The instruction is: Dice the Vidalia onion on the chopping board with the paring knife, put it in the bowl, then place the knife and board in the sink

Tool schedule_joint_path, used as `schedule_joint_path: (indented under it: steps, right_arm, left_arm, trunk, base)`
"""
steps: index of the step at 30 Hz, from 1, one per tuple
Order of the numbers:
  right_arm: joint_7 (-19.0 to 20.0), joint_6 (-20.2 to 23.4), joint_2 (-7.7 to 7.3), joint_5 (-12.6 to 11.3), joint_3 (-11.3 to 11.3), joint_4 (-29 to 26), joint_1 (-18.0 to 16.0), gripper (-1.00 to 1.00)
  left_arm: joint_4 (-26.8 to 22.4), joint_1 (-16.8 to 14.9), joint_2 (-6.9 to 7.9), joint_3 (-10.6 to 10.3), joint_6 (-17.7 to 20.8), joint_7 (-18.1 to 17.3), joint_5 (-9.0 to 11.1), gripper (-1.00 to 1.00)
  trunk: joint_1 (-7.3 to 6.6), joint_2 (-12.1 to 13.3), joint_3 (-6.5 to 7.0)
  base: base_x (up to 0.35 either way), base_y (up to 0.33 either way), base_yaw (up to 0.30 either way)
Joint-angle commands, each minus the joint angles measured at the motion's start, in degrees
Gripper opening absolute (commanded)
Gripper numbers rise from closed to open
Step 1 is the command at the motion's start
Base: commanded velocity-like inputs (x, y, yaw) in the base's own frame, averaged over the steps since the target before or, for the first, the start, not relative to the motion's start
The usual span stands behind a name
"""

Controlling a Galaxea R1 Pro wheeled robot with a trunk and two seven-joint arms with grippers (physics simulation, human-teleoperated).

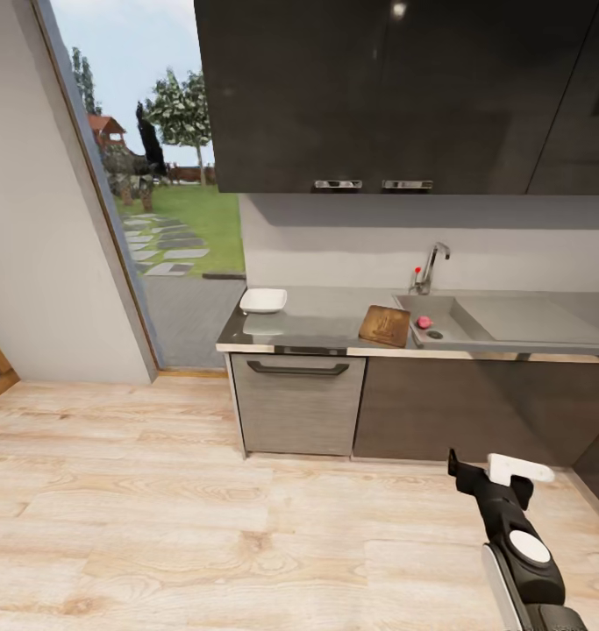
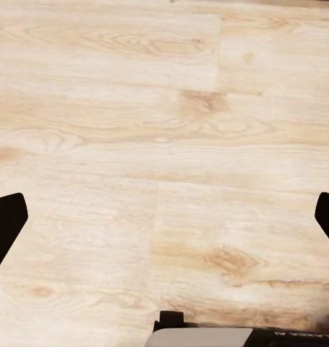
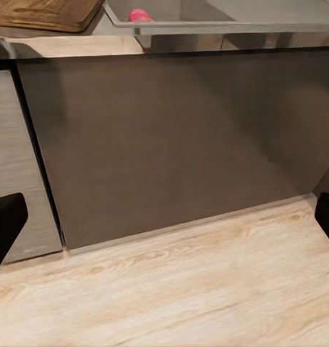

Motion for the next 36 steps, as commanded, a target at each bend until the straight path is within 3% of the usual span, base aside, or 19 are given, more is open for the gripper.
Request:
schedule_joint_path:
  steps: [1,13,36]
  right_arm:
    - [-0.26,0.34,0.12,-0.25,0.17,-0.1,-0.14,1.0]
    - [-0.23,0.27,0.87,-0.34,0.34,-0.13,-0.25,1.0]
    - [-0.22,0.2,0.95,-0.34,0.35,-0.13,-0.26,1.0]
  left_arm:
    - [0.04,-0.01,0.01,-0.04,-0.15,0.03,0.24,1.0]
    - [1.17,0.0,0.01,0.02,-0.29,0.02,0.29,1.0]
    - [1.89,-0.01,0.01,0.03,-0.33,0.02,0.3,1.0]
  trunk:
    - [0.04,-0.11,-0.11]
    - [0.04,-0.11,0.13]
    - [0.04,-0.11,1.24]
  base:
    - [0.093,0.0,0.0]
    - [0.235,0.058,-0.094]
    - [0.253,0.202,-0.184]
